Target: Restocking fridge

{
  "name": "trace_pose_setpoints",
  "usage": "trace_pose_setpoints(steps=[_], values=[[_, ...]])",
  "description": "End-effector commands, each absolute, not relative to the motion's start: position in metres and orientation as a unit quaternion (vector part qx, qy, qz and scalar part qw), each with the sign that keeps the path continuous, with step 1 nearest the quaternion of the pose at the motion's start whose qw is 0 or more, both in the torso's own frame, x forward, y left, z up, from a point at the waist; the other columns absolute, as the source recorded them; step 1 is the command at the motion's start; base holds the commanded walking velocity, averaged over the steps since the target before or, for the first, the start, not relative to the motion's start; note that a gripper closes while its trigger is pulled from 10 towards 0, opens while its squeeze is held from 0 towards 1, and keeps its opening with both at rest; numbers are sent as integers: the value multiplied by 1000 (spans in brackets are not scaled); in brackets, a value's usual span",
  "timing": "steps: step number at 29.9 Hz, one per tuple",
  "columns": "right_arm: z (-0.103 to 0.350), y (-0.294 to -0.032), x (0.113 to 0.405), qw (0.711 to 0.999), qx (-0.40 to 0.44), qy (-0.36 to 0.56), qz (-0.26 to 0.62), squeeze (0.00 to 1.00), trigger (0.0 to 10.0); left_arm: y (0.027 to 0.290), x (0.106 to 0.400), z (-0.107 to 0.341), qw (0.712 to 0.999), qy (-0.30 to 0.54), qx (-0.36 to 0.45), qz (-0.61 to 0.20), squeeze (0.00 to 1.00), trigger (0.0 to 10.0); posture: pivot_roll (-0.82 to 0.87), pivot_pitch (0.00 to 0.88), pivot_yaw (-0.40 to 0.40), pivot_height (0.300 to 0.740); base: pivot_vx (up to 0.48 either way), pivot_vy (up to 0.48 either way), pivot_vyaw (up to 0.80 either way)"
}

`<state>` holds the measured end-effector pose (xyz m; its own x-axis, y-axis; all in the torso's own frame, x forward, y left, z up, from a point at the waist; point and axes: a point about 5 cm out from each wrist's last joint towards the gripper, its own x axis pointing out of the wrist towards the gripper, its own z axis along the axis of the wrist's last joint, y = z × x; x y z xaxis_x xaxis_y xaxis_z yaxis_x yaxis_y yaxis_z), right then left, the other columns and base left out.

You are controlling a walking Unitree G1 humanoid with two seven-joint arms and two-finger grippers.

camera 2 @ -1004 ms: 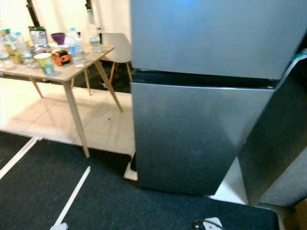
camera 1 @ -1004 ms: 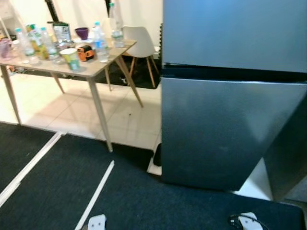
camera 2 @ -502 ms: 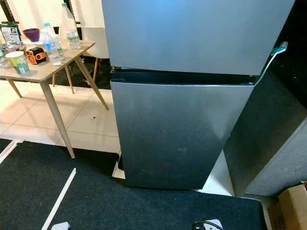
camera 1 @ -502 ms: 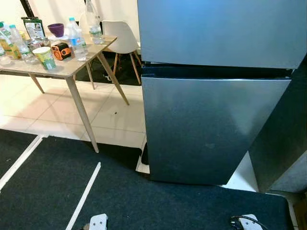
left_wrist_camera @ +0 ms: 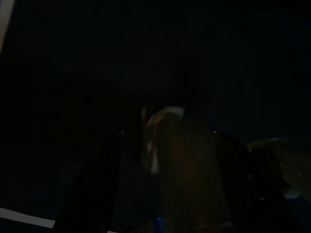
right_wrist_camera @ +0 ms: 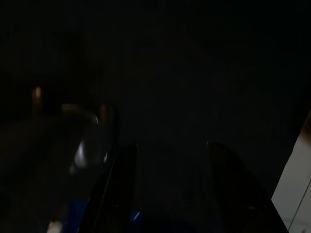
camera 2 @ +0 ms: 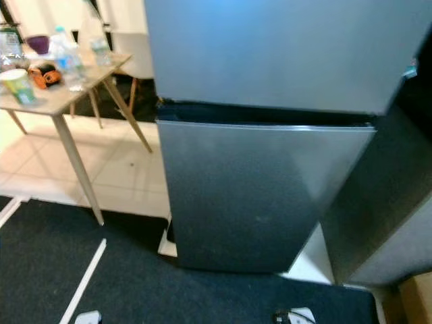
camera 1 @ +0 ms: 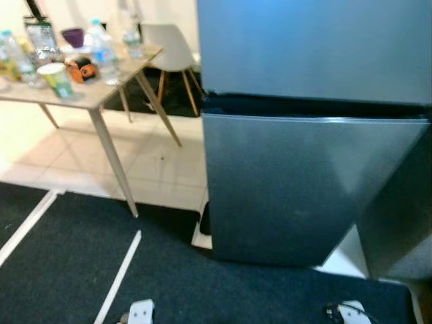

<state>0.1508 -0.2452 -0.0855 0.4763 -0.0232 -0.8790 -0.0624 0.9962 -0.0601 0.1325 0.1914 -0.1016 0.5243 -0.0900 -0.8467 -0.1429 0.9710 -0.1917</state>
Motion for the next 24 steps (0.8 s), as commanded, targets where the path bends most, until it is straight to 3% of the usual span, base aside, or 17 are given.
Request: trace_pose_setpoints(steps=[1,11,20,24], values=[[-87,-238,150,859,-34,510,19,0,10000,193,130,-102,862,493,-114,15,0,10000,-24,39,9,740,311,0,0],[-81,-233,165,882,3,471,24,0,10000,194,129,-103,862,494,-113,13,0,10000,-24,45,10,740,312,0,0],[-63,-215,201,908,98,395,94,0,10000,196,129,-102,862,495,-108,16,0,10000,-23,42,9,740,296,0,0],[-38,-207,236,925,169,316,124,0,10000,196,131,-102,865,491,-105,20,0,10000,-26,35,7,740,0,0,0]])
